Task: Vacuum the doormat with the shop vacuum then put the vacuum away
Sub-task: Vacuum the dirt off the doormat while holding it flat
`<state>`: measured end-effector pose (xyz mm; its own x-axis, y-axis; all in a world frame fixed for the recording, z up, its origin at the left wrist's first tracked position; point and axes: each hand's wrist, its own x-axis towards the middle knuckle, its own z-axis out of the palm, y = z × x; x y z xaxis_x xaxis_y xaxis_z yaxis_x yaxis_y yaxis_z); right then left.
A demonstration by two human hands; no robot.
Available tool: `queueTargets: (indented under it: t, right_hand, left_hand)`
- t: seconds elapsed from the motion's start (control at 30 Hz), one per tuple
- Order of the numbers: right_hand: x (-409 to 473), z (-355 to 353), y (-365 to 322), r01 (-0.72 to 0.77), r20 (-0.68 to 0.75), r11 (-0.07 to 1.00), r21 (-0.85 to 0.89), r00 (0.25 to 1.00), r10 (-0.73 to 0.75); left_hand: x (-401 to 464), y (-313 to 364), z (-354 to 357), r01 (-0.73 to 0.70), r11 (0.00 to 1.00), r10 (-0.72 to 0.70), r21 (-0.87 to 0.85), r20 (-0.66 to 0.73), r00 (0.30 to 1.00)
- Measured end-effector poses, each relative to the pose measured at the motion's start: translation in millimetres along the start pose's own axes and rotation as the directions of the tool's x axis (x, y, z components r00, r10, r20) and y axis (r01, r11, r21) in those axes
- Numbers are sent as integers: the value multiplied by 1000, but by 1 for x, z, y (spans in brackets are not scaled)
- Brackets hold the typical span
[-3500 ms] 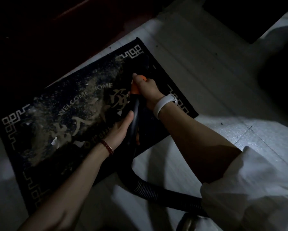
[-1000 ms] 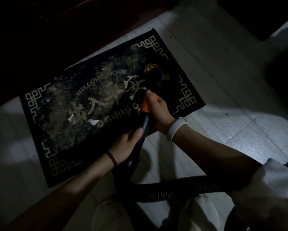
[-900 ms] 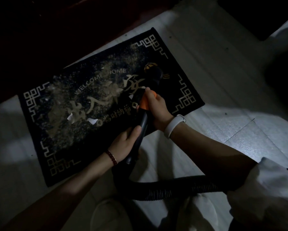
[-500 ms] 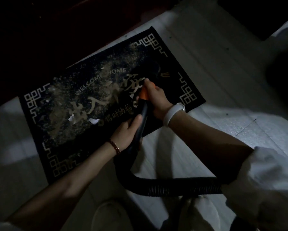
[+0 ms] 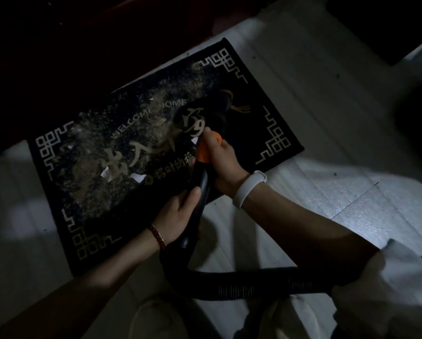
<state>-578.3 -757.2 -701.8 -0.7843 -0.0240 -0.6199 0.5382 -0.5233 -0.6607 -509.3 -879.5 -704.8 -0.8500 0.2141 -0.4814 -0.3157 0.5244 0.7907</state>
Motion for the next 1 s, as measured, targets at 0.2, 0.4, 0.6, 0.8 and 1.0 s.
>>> queueTargets:
  t: [0.2, 0.4, 0.6, 0.8, 1.0]
  right_hand:
    - [-12, -13, 28, 22, -8, 998, -58, 1000, -22]
    - [-17, -21, 24, 53, -126, 999, -10, 991, -54]
    - [8, 16, 8, -46, 4, 994, -103, 999, 47]
    - [-5, -13, 6, -52, -38, 998, 16, 998, 53]
    - [-5, -38, -3, 58, -145, 985, 165, 989, -34]
  left_hand:
    - [-23, 2, 3, 25, 996, -28, 86, 29, 999]
    - [-19, 9, 6, 61, 993, -77, 102, 162, 984]
    - [-5, 0, -3, -25, 999, 21, -35, -112, 993]
    - [-5, 4, 10, -16, 999, 16, 33, 25, 1000]
    - [3, 26, 17, 59, 997, -48, -48, 206, 977]
